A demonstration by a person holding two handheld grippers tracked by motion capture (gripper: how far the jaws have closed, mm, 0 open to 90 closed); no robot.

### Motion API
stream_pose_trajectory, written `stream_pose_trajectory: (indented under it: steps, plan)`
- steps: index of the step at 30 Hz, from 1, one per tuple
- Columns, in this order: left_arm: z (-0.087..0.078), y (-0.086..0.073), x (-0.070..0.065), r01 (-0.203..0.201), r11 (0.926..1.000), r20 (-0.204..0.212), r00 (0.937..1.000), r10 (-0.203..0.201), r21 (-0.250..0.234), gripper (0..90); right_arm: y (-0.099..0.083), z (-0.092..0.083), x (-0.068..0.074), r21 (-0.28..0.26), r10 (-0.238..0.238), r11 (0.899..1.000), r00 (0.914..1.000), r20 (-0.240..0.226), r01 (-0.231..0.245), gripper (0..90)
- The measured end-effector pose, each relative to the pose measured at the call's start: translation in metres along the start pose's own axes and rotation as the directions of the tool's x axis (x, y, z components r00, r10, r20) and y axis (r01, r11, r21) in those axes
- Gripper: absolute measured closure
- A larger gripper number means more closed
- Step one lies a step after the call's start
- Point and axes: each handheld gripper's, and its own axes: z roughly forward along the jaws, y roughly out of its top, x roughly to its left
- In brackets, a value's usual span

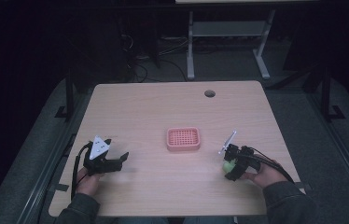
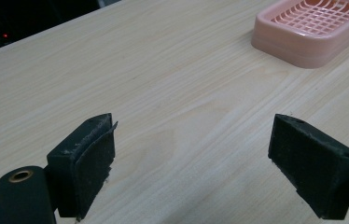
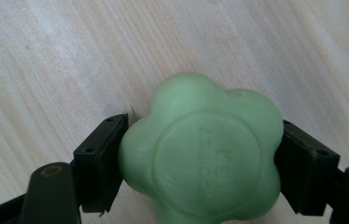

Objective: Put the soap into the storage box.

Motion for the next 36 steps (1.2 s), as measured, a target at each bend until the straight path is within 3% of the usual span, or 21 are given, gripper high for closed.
stream_pose_trajectory:
  steps: [23, 36]
  plan:
    - [-0.001, 0.000, 0.001, -0.001, 1.0000, -0.002, 1.0000, 0.001, -0.002, 14.1, 0.000, -0.003, 0.001, -0.004, 0.022, 1.000, 0.9998, 0.002, -0.022, 25.3]
    - [-0.001, 0.000, 0.001, 0.000, 1.0000, -0.003, 1.0000, 0.000, -0.001, 14.1, 0.012, -0.014, 0.002, -0.015, -0.009, 1.000, 0.9999, 0.015, 0.009, 25.3]
